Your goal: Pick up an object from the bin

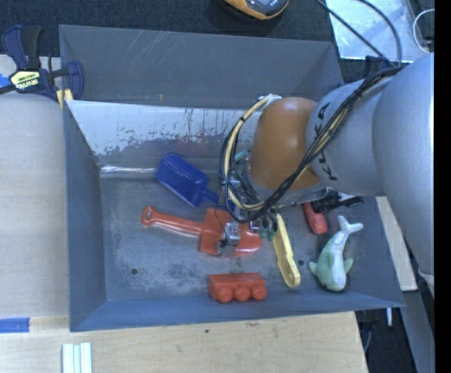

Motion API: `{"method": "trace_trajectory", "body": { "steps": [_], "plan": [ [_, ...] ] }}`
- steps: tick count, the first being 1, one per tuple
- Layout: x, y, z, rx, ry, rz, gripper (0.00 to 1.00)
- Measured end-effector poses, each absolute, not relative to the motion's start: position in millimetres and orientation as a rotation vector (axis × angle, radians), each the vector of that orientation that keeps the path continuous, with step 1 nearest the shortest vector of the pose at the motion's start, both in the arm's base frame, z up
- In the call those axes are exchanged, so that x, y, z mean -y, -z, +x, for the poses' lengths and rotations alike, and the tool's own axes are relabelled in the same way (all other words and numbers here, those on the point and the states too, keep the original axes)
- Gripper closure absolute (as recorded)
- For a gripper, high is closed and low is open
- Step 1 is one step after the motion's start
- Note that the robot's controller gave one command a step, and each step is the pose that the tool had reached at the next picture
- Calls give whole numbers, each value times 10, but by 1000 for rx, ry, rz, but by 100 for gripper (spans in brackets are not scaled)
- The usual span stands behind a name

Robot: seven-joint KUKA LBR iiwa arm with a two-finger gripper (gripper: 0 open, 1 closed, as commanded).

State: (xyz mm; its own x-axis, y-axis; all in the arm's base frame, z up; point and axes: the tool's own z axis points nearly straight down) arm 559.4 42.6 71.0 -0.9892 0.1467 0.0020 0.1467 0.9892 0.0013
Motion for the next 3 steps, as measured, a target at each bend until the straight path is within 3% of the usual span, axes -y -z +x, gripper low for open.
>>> {"method": "trace_trajectory", "body": {
  "steps": [1, 2, 3],
  "plan": [
    [-421, -1119, 5834, 3132, -2, 349, 0],
    [-422, -721, 5608, 3136, 3, -231, 0],
    [-638, -714, 5695, 3157, 0, 151, 0]
  ]
}}
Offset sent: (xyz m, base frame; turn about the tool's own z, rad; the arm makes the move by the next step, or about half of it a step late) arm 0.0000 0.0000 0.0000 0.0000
